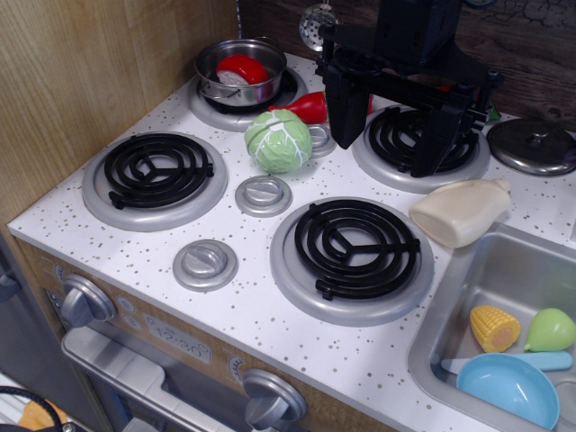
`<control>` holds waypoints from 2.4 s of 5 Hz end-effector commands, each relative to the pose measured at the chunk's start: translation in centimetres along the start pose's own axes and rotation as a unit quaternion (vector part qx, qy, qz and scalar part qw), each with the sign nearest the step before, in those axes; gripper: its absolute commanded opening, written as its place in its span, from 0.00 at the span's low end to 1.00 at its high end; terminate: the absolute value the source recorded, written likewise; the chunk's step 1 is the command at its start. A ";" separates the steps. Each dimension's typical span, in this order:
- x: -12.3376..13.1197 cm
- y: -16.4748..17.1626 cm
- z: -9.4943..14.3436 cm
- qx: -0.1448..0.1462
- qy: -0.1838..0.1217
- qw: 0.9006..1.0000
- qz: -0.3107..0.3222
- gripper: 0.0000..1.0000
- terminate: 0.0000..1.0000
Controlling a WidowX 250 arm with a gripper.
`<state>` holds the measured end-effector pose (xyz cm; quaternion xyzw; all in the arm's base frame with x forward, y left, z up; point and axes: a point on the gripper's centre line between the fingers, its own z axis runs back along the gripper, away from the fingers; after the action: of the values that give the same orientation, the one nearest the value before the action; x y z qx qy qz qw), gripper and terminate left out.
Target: Take sushi out of pan
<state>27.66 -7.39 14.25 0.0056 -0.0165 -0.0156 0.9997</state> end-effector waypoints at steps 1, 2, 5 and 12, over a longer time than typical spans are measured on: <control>0.0 0.0 0.0 0.000 0.000 1.000 0.000 1.00 0.00; 1.1 2.4 -0.8 0.058 -0.033 0.995 0.079 1.00 0.00; 13.0 13.7 -2.4 0.183 -0.165 0.933 0.261 1.00 0.00; 18.1 21.9 -6.8 0.214 -0.359 0.837 0.351 1.00 0.00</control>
<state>46.30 13.68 5.93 0.2020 -0.3585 0.3246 0.8516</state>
